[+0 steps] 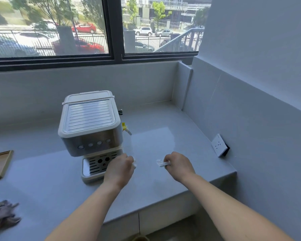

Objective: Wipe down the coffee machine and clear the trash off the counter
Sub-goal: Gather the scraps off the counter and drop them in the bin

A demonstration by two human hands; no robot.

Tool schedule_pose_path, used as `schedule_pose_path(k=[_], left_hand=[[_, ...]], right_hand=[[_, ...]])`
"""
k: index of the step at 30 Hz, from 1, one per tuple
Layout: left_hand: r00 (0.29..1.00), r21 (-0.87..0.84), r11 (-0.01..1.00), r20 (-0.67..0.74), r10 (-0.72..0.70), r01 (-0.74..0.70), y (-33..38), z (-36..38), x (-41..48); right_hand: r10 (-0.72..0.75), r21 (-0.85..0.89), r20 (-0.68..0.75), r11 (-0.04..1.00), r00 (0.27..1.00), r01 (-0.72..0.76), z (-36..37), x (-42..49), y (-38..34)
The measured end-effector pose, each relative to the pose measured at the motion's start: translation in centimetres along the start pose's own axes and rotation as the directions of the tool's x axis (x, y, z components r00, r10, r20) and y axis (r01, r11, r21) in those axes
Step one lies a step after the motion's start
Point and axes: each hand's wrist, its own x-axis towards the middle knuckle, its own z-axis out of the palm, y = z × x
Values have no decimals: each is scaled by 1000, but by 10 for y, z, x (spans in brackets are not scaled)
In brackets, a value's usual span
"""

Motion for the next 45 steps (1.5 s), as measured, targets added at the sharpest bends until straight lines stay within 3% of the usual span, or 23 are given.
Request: schedule_pose_path(k=[12, 20, 28, 35, 40, 45], left_hand=[[999, -62, 998, -47, 9, -12, 20, -8, -58], [991, -68, 992, -78, -112, 107, 39, 18, -94], [970, -89, 967, 68, -232, 238, 42, 70, -162], [943, -83, 956, 212, -258, 280, 24, 117, -201], [898, -50, 955, 357, -258, 294, 4, 159, -229], [867, -42, 941, 403, -293, 337, -20, 206, -251]], right_hand=[[-27, -10, -1, 1000, 1000, 27, 0, -56, -3], [-123, 48, 42, 991, 991, 121, 15, -66, 23], [-144, 63, 203, 989, 968, 134, 70, -105, 45], [13, 55, 329, 998, 944, -33, 130, -137, 44], [54, 41, 400, 996, 915, -76, 187, -164, 39], [59, 77, 450, 992, 891, -104, 251, -177, 44]])
